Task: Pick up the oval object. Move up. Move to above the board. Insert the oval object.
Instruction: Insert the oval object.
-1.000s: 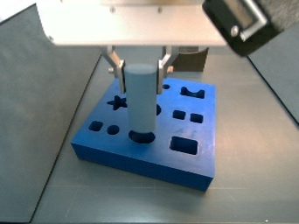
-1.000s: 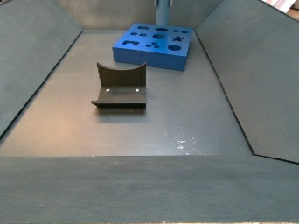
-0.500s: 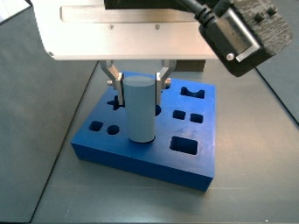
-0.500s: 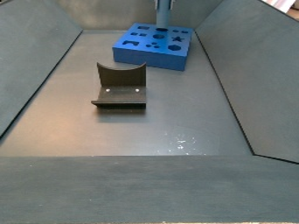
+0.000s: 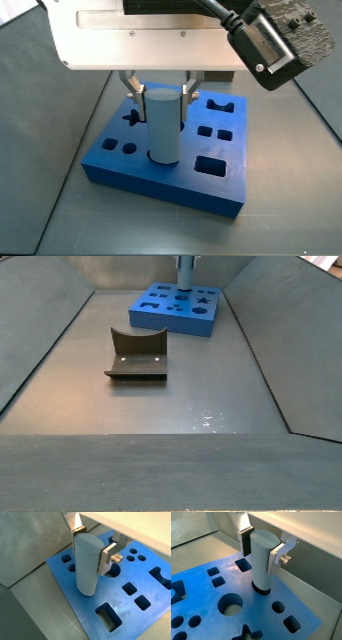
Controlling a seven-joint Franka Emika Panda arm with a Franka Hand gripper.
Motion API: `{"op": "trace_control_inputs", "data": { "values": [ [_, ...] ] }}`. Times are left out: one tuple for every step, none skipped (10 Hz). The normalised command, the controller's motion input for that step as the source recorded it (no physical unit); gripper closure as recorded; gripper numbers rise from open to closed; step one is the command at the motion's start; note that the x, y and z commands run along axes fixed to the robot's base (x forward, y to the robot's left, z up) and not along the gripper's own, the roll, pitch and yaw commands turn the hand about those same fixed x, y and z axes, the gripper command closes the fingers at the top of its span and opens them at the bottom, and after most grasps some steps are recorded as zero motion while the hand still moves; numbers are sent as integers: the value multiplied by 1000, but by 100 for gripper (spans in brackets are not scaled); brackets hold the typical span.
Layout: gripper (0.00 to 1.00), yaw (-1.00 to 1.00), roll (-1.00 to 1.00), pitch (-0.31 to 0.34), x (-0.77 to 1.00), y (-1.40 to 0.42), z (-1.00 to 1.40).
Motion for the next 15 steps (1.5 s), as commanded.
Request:
{"op": "trace_control_inputs", "data": {
  "values": [
    [100, -114, -50, 0, 34, 74, 0],
    [100, -129, -13, 0, 11, 14, 0],
    [100, -129, 0, 0, 0, 0, 0],
    [100, -571, 0, -3, 146, 0, 0],
    [100, -243, 0, 0, 11, 0, 0],
    [100, 0, 0, 0, 0, 0, -23],
    [100, 49, 43, -46, 0, 0, -183],
    [100, 57, 50, -94, 0, -29, -226],
    [100, 11, 0, 0, 0, 0, 0],
    [100, 0, 4, 0, 0, 0, 0],
    [100, 0, 51, -14, 0, -20, -83],
    [100, 0, 160, -114, -9, -114, -334],
    [100, 0, 154, -124, 0, -94, -360],
    [100, 0, 0, -14, 0, 0, 0],
    [100, 0, 0, -6, 0, 0, -9]
  ]
}}
